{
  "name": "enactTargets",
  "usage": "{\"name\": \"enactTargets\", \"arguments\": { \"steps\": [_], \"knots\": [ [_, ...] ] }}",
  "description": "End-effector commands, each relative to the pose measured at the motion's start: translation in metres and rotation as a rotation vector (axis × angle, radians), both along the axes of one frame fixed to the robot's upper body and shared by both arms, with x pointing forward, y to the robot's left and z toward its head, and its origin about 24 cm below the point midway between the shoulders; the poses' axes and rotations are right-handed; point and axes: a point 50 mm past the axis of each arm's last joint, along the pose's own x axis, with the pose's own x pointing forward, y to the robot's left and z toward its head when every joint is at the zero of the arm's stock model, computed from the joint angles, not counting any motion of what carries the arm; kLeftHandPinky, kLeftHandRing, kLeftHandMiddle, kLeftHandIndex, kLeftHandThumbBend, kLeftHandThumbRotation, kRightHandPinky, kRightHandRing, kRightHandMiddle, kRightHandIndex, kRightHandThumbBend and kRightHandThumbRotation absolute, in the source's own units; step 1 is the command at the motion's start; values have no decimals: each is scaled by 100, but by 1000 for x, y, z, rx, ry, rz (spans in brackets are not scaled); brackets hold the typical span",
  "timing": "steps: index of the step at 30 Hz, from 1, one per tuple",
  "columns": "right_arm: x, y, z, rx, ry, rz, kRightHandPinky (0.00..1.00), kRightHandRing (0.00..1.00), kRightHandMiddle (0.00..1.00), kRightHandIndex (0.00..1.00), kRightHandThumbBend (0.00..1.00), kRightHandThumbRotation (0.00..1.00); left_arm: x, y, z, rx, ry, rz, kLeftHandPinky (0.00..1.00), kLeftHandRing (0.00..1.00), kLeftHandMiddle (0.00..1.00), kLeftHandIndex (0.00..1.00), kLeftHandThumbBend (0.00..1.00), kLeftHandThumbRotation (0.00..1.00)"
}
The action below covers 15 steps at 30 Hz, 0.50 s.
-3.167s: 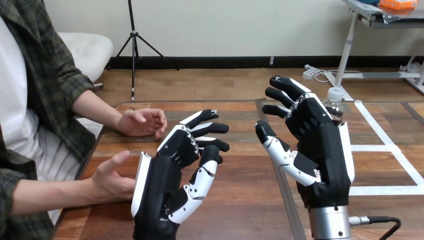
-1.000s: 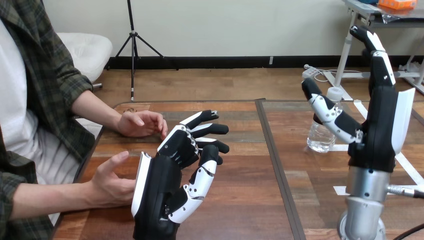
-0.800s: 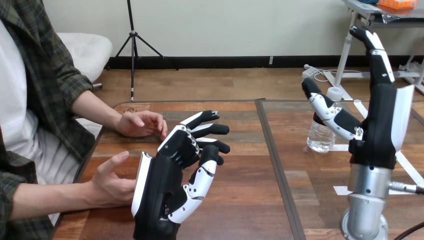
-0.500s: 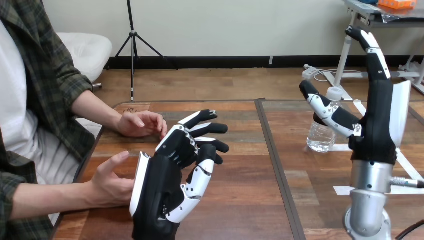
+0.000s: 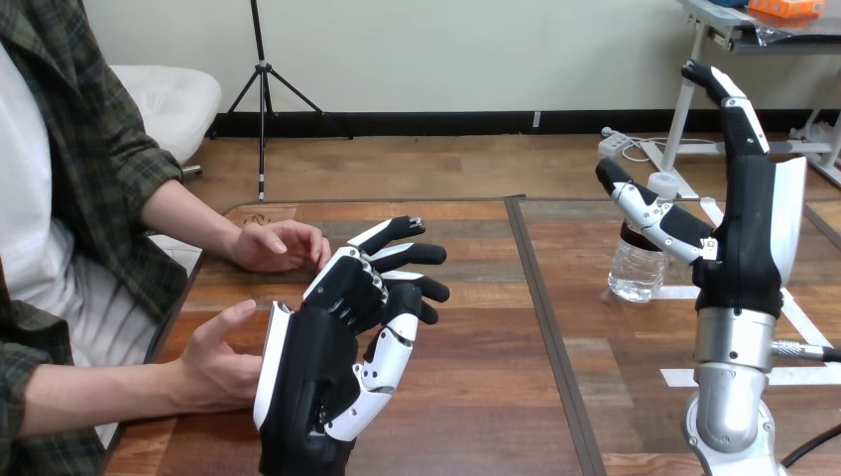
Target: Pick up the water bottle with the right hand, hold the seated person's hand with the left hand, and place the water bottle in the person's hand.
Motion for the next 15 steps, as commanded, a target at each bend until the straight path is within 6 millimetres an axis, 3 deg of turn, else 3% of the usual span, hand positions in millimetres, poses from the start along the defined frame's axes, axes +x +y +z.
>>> {"name": "enactTargets", "arguments": {
  "steps": [1, 15],
  "knots": [
    [20, 0, 21, 16, -38, 18, 94, 91, 90, 83, 71, 0, 7, -6, 17, -35, -88, -3, 45, 56, 67, 74, 23, 41],
    [36, -3, 16, 85, 41, 19, 95, 92, 90, 86, 70, 0, 6, -6, 16, -26, -91, -6, 44, 56, 67, 74, 23, 41]
  ]
}}
